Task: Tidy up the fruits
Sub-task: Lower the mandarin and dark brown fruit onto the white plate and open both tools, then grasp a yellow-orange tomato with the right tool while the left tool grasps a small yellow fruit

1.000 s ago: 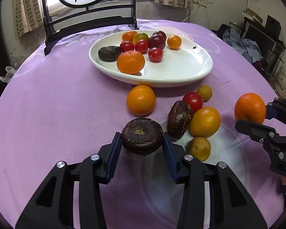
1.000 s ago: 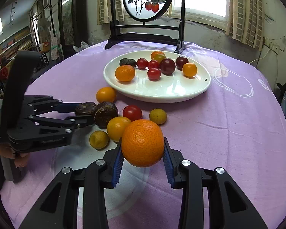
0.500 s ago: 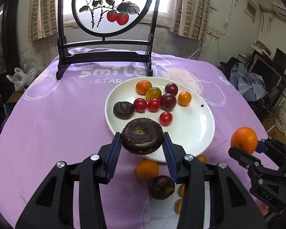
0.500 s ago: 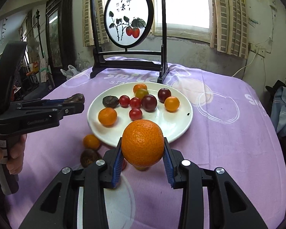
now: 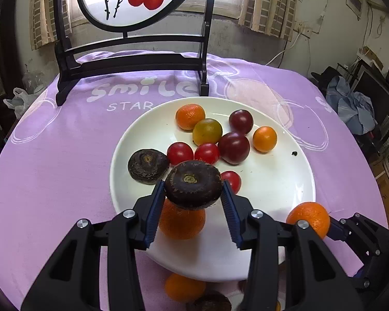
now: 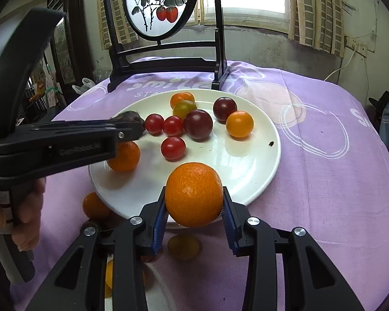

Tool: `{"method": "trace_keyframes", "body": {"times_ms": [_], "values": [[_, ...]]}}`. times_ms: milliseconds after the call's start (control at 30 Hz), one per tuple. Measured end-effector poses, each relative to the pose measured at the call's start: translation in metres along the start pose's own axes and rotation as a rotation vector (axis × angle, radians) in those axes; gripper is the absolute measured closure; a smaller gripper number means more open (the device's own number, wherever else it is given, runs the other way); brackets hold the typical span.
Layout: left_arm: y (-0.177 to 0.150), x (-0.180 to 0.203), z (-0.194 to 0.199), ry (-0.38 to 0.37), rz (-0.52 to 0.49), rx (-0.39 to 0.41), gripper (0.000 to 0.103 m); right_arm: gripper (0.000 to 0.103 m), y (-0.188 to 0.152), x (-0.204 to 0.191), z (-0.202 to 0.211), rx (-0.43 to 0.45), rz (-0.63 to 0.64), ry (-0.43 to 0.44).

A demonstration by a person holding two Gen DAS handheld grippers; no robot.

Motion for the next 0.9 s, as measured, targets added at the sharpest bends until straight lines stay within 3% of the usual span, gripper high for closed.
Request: {"method": "trace_keyframes", "body": {"times_ms": [33,67,133,300,467,900], "values": [[0.000,0.001,-0.003,0.001,0.005,-0.002,0.055,0.061,0.001,0.001,-0.001,0.006,-0.004,-0.001],[0.000,0.001,-0.003,0.001,0.012,0.005,0.043,0.051,0.001,0.002,0.000,0.009,-0.009,-0.003],[0.002,0.000,0.002,0.010,0.025,0.034,0.031,0.049,0.001,0.002,0.003,0.019,-0.007,0.003],[-0.005,-0.003,0.021,0.005,0.016,0.054,0.029,0.049,-0.002,0.004,0.014,0.023,0.002,0.002],[-0.022,-0.014,0.044,0.018,0.017,0.079,0.012,0.049,-0.004,0.001,0.029,0.037,0.011,0.010],[-0.079,-0.034,0.072,0.041,0.063,0.046,0.011,0.046,-0.041,-0.019,0.062,0.017,0.048,0.063]]}}
Point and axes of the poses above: each gripper's, at about its wrist camera, not at the fingertips, and z roughly against the way its jaws point, x to its right, y to its top, the point moved 10 cm from there along -z, roughly the way its jaws point, and after that the axes turned 7 degrees about x, right-handed, at the moved point
